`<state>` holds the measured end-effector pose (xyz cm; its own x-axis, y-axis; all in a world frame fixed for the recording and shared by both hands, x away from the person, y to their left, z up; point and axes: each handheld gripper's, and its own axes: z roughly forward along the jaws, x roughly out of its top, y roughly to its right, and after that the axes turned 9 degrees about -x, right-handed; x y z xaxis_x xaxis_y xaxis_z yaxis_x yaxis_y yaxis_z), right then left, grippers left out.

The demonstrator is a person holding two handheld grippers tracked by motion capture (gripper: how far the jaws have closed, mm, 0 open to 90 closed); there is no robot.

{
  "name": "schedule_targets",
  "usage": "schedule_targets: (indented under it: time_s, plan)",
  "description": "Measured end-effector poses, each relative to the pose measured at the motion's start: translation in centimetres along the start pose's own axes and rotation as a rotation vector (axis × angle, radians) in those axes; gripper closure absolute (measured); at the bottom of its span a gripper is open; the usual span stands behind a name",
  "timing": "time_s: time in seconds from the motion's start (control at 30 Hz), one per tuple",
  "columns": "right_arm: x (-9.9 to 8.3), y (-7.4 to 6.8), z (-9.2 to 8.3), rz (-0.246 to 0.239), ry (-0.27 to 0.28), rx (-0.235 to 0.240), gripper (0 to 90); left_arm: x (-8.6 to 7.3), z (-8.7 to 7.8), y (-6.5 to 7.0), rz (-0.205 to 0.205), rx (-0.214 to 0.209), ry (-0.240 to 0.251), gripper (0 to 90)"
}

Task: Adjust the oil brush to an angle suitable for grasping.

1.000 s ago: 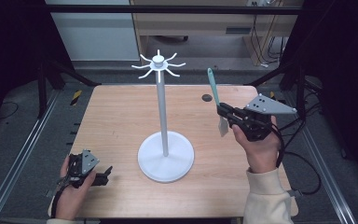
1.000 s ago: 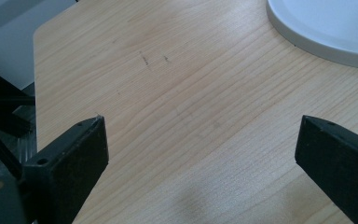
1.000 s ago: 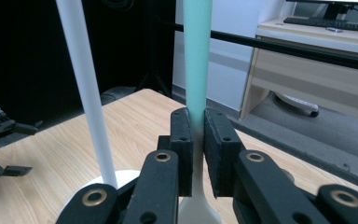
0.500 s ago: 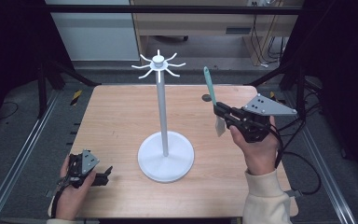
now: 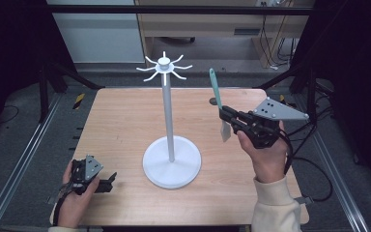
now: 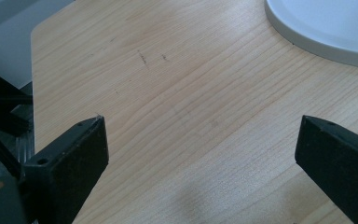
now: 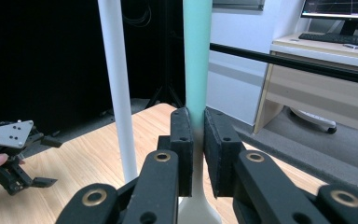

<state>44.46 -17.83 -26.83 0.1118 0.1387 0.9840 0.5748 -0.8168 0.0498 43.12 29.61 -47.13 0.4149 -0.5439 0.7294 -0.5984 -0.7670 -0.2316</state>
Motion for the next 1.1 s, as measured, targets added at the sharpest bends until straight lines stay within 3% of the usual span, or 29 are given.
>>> schedule_targets:
  time_s: [0.37, 1.1]
  plan:
    - [0.3, -0.6, -0.1, -0.013, 0.009, 0.013, 82.4, 0.0, 0.1, 0.0, 0.003, -0.005, -0.005, 2.1]
    - [1.2, -3.3, 0.2, -0.036, 0.027, 0.116, 82.3, 0.0, 0.1, 0.1, 0.006, -0.015, -0.011, 2.1]
